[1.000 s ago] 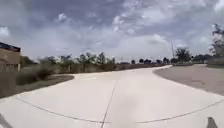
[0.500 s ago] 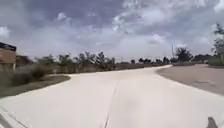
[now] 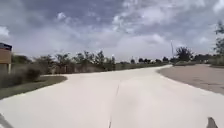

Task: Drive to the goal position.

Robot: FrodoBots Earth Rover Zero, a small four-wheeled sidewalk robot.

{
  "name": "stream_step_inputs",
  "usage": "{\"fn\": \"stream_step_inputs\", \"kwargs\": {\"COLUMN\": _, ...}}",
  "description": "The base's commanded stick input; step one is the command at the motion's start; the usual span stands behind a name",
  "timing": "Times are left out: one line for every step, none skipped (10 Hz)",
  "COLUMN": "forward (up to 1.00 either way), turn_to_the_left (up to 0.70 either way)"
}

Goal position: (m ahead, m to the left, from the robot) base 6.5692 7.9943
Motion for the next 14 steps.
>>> {"fn": "stream_step_inputs", "kwargs": {"forward": 0.7, "turn_to_the_left": 0.0}}
{"fn": "stream_step_inputs", "kwargs": {"forward": 0.7, "turn_to_the_left": 0.0}}
{"fn": "stream_step_inputs", "kwargs": {"forward": 0.7, "turn_to_the_left": 0.0}}
{"fn": "stream_step_inputs", "kwargs": {"forward": 0.7, "turn_to_the_left": 0.0}}
{"fn": "stream_step_inputs", "kwargs": {"forward": 0.7, "turn_to_the_left": 0.0}}
{"fn": "stream_step_inputs", "kwargs": {"forward": 0.7, "turn_to_the_left": 0.0}}
{"fn": "stream_step_inputs", "kwargs": {"forward": 0.7, "turn_to_the_left": 0.0}}
{"fn": "stream_step_inputs", "kwargs": {"forward": 0.7, "turn_to_the_left": 0.0}}
{"fn": "stream_step_inputs", "kwargs": {"forward": 0.7, "turn_to_the_left": 0.0}}
{"fn": "stream_step_inputs", "kwargs": {"forward": 0.7, "turn_to_the_left": 0.0}}
{"fn": "stream_step_inputs", "kwargs": {"forward": 0.7, "turn_to_the_left": 0.0}}
{"fn": "stream_step_inputs", "kwargs": {"forward": 0.7, "turn_to_the_left": 0.0}}
{"fn": "stream_step_inputs", "kwargs": {"forward": 0.7, "turn_to_the_left": 0.0}}
{"fn": "stream_step_inputs", "kwargs": {"forward": 0.7, "turn_to_the_left": 0.0}}
